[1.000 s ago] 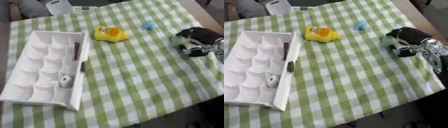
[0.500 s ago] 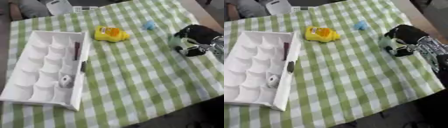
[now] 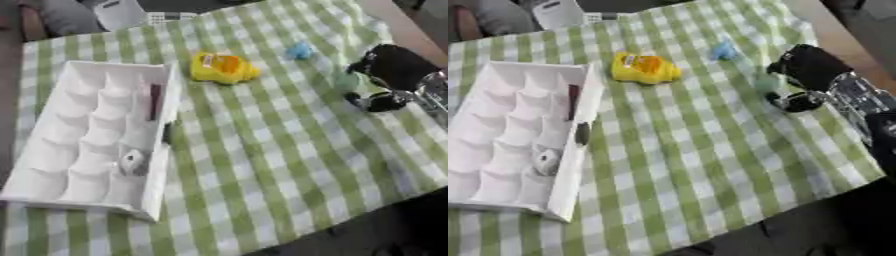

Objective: Pick up objects on the table and place them in the box.

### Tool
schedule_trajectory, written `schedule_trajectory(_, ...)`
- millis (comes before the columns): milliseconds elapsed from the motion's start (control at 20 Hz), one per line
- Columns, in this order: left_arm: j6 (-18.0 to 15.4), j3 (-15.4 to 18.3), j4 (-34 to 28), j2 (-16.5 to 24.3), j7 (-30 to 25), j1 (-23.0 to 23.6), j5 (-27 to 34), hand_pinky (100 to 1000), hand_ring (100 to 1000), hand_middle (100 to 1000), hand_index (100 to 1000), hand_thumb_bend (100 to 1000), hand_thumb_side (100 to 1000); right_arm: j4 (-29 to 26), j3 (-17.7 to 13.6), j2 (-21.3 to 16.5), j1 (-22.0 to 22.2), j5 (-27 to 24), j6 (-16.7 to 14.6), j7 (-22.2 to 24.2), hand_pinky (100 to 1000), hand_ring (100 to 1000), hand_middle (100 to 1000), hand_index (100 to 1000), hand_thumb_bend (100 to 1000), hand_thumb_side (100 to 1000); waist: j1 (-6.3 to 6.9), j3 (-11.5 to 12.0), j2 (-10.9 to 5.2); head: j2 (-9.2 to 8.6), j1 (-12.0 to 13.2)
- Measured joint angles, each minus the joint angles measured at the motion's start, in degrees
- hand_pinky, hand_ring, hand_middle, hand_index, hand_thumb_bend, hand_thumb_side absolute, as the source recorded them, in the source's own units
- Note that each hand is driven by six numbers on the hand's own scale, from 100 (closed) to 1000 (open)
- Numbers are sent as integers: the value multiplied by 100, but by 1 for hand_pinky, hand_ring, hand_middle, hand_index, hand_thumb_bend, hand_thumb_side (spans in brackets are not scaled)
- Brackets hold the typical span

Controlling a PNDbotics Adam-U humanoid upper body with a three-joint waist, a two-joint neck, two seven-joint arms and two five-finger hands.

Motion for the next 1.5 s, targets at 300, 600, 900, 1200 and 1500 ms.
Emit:
schedule_trajectory(300, 0, 0, 0, -1, 0, -1, 0, 756, 654, 941, 861, 145, 955, -18, 1, 46, 54, 14, 69, -395, 669, 462, 174, 248, 440, 296, 0, -4, 0, 0, 13)
schedule_trajectory(600, 1, 0, 0, -2, -1, -1, 0, 756, 654, 941, 861, 146, 953, -19, 5, 69, 96, -50, 68, -567, 632, 433, 163, 240, 429, 191, 0, -11, 0, 0, 30)
schedule_trajectory(900, 1, 2, 0, -2, 0, -1, 0, 757, 655, 941, 861, 147, 952, -466, -99, 65, 175, -585, 98, -534, 614, 421, 158, 236, 403, 100, 0, -63, 0, 0, 51)
schedule_trajectory(1200, 2, 3, 0, -2, 1, 0, 0, 757, 655, 941, 861, 148, 951, -1246, -237, -9, 304, -1121, 231, -382, 615, 425, 161, 239, 398, 100, -2, -105, 0, 2, 75)
schedule_trajectory(1500, 6, 3, 0, -2, 4, 0, 0, 758, 655, 941, 861, 149, 951, -1549, -285, -56, 399, -1376, 259, 23, 781, 689, 569, 749, 275, 183, -2, -113, -5, 2, 92)
